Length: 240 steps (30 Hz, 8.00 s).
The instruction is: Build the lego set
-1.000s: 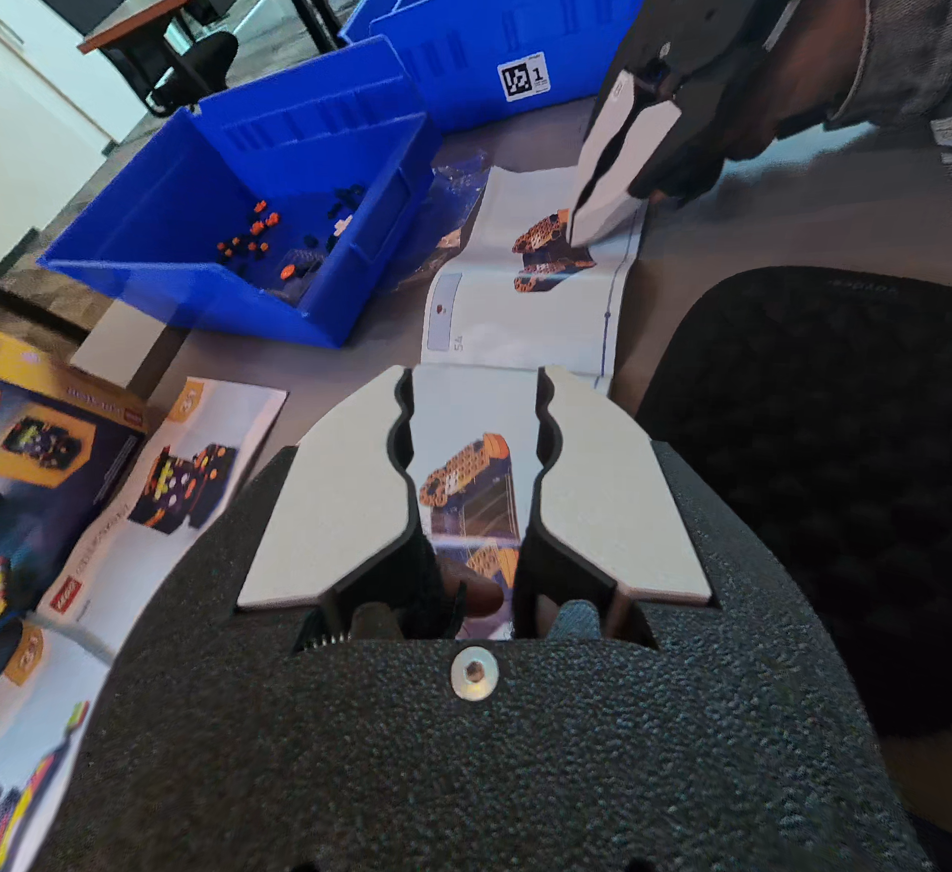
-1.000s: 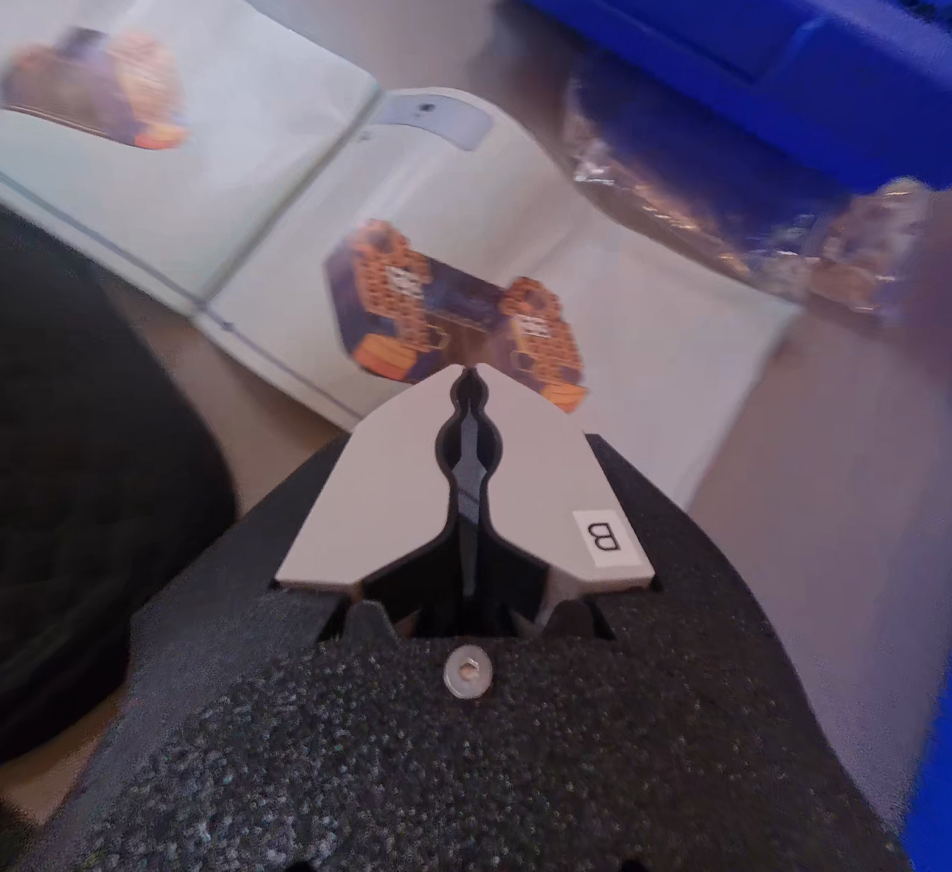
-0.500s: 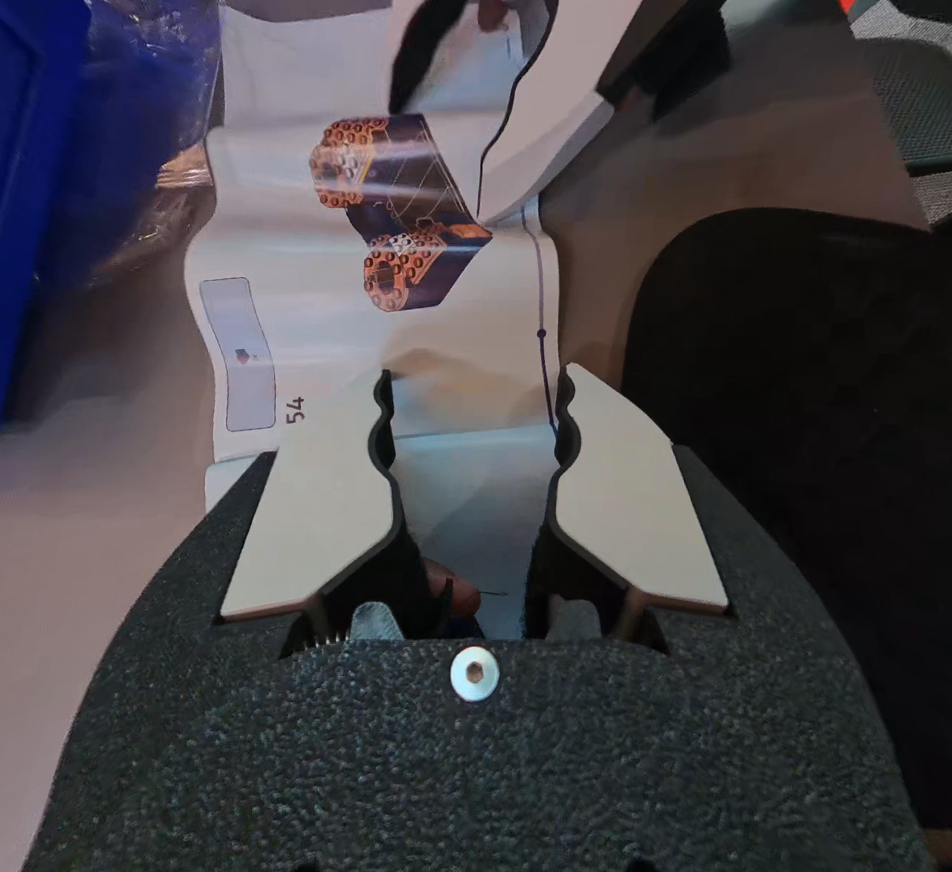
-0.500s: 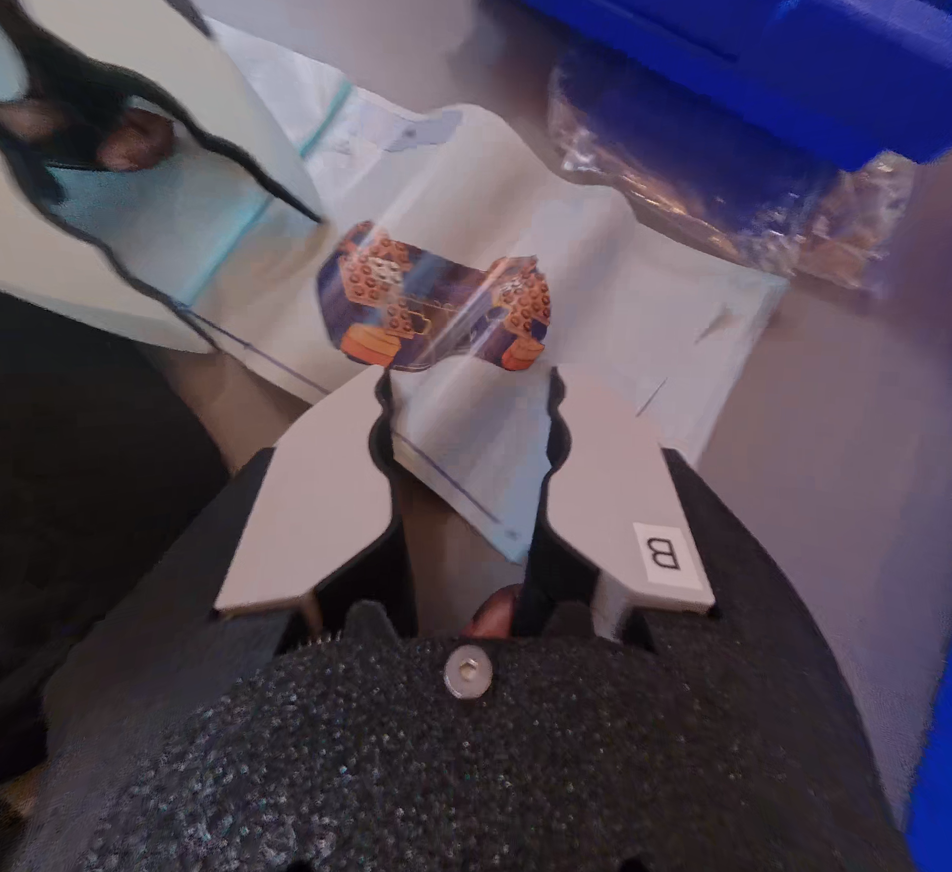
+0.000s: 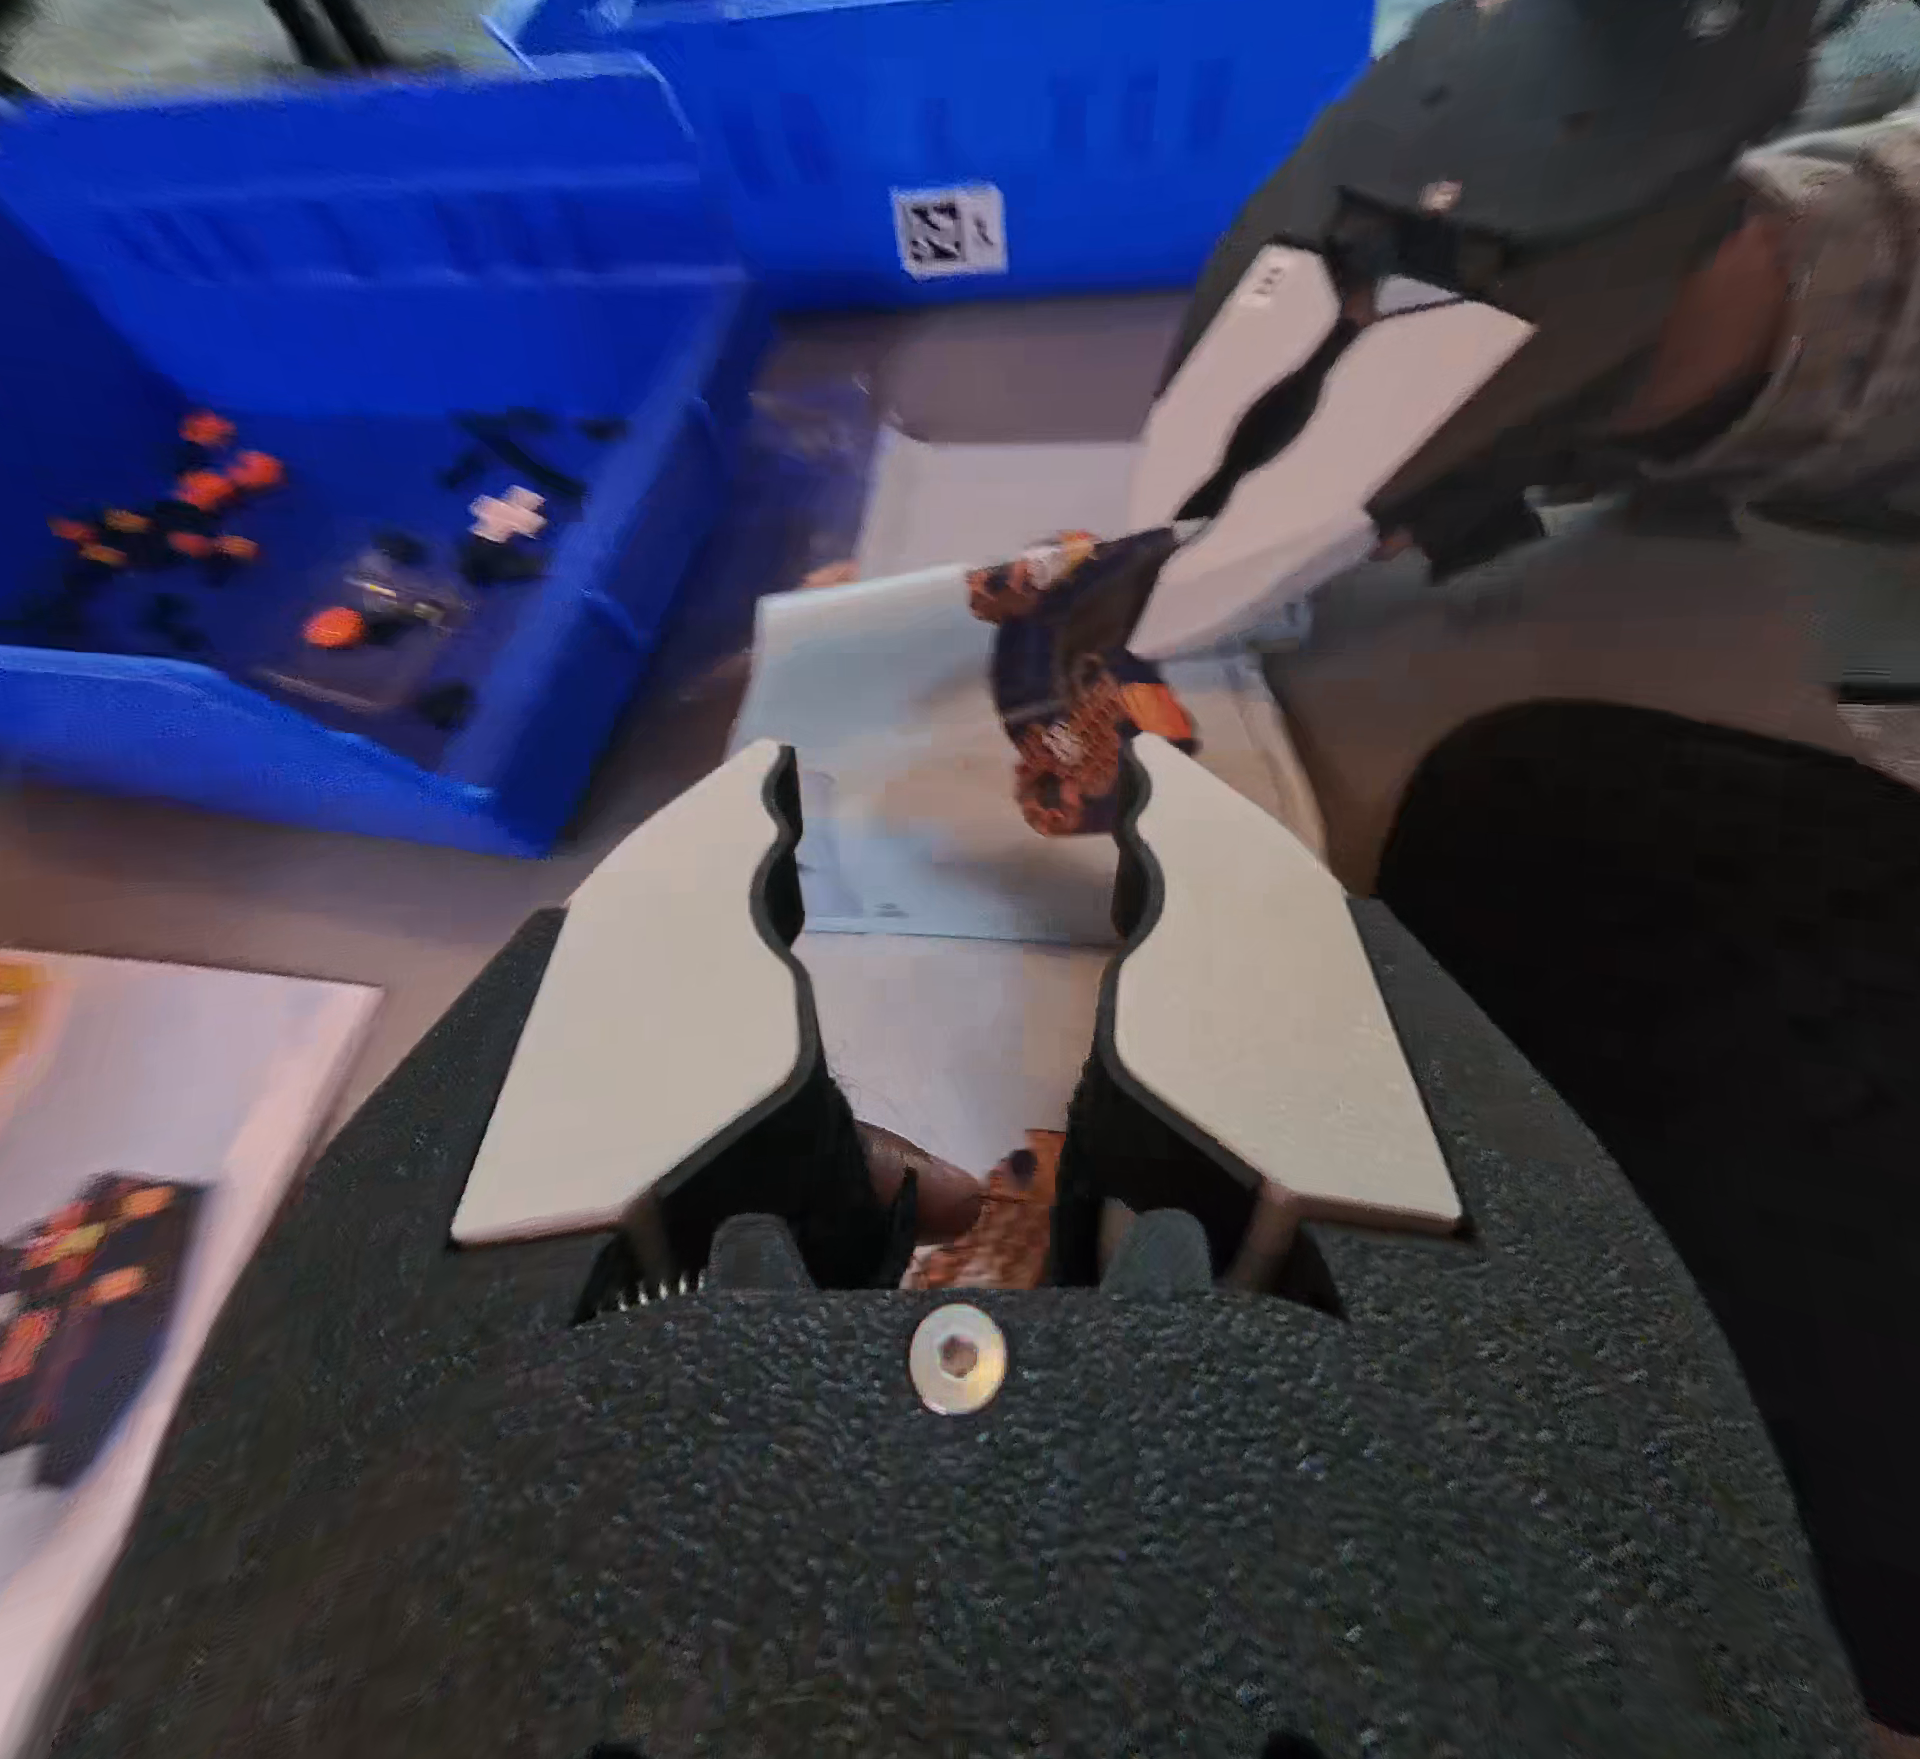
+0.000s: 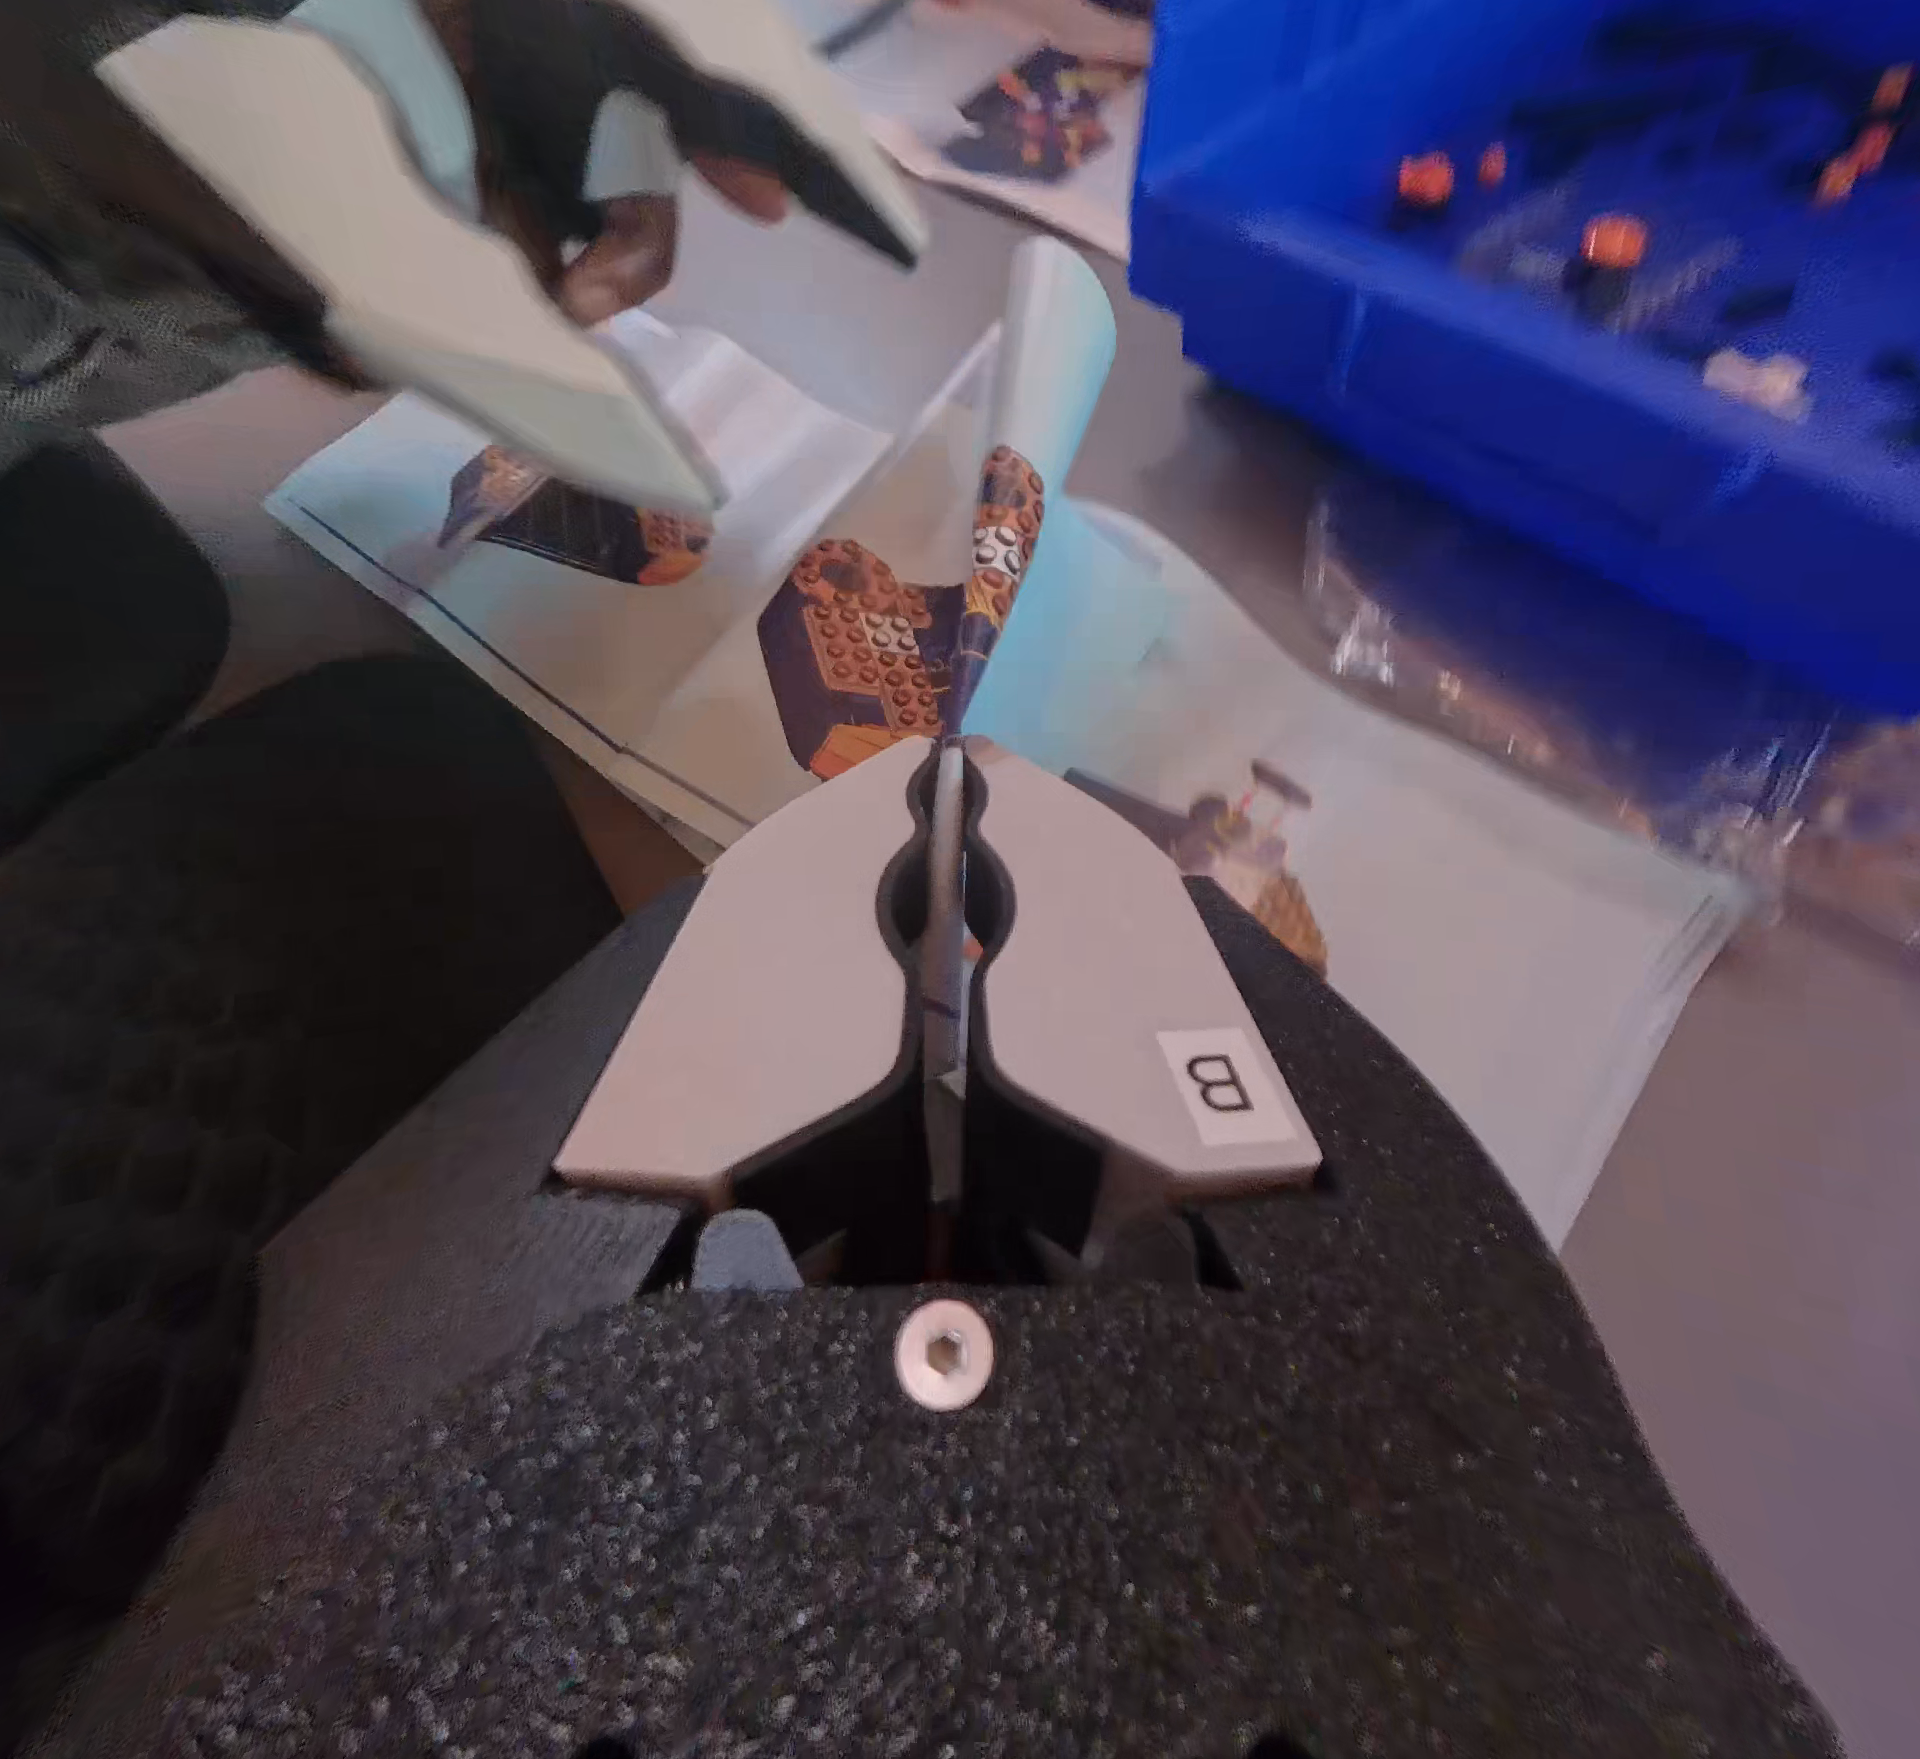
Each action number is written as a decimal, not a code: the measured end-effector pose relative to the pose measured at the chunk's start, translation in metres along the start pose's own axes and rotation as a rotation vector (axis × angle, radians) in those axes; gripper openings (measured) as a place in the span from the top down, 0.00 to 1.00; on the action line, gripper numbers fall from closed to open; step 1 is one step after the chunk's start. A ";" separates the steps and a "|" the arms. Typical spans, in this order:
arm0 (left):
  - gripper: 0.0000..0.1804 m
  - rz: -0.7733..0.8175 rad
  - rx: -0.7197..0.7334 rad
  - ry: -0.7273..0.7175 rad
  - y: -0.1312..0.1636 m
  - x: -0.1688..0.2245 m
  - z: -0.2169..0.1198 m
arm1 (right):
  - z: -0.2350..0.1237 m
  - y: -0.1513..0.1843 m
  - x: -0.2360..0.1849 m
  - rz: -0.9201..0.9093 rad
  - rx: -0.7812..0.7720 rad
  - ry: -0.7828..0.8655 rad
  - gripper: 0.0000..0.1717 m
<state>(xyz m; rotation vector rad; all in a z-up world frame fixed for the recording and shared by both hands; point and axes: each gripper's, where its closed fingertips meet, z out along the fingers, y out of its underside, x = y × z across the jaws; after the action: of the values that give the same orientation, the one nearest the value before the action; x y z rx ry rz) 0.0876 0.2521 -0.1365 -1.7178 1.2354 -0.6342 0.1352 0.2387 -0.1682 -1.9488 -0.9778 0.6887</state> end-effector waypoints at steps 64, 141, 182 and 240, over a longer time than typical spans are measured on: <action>0.98 0.260 -0.349 -0.516 0.105 0.011 -0.052 | 0.079 0.002 -0.027 -0.822 -0.049 -0.421 1.00; 0.91 -0.114 0.455 -1.149 0.045 -0.079 -0.220 | 0.208 -0.115 0.223 -0.942 -0.831 -0.385 1.00; 0.90 0.028 0.317 -1.009 0.040 -0.064 -0.179 | 0.066 -0.053 -0.068 -0.183 -0.017 -0.664 1.00; 0.90 0.164 0.235 -0.781 0.041 -0.038 -0.134 | 0.070 -0.057 -0.017 -0.388 -0.067 -0.310 0.81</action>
<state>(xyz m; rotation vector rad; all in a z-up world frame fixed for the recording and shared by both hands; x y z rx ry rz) -0.0534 0.2334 -0.1065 -1.4288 0.6953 0.0170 0.0521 0.2753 -0.1535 -1.6641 -1.5367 0.7490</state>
